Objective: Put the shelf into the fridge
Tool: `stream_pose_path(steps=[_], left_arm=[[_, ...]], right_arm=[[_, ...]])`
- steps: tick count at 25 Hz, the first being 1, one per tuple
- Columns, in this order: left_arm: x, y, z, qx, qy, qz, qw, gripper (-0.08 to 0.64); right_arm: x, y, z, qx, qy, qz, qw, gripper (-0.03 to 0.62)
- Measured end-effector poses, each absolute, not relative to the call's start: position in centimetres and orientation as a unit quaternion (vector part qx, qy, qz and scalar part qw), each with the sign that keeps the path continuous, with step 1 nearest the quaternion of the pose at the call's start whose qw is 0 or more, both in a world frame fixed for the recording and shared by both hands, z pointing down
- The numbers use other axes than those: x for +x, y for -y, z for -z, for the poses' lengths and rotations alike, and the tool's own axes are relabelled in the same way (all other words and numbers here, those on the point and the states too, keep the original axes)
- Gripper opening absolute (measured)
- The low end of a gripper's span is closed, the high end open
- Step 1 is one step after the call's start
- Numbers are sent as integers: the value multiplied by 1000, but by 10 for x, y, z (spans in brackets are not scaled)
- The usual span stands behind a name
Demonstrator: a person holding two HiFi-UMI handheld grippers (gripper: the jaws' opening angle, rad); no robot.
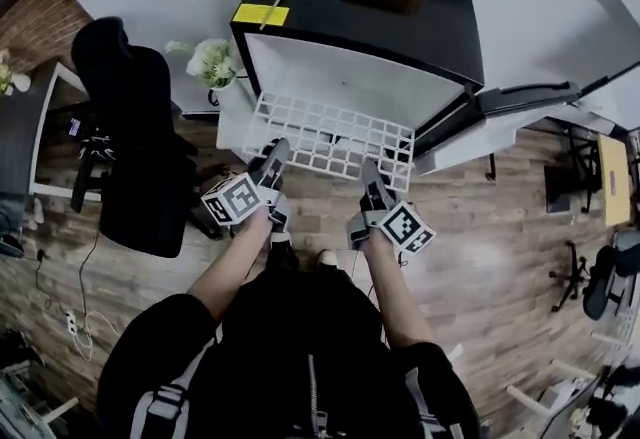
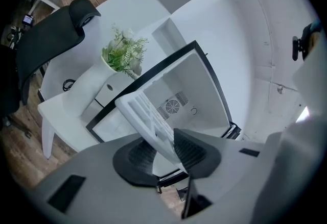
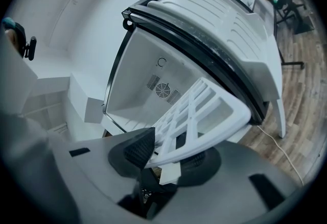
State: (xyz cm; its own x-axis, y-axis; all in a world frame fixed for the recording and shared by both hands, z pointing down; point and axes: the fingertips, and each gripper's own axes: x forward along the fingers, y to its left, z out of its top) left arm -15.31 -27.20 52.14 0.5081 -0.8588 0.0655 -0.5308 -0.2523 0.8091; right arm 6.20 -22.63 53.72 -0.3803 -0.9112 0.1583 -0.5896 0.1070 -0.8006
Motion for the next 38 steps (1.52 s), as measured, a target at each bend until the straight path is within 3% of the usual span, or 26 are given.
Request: stream_pose_path(steps=[38], left_arm=[[-135,289,-555,757,440,191,444,117]], right_arm=[[80,248,-561,-533,-713,421,173,126]])
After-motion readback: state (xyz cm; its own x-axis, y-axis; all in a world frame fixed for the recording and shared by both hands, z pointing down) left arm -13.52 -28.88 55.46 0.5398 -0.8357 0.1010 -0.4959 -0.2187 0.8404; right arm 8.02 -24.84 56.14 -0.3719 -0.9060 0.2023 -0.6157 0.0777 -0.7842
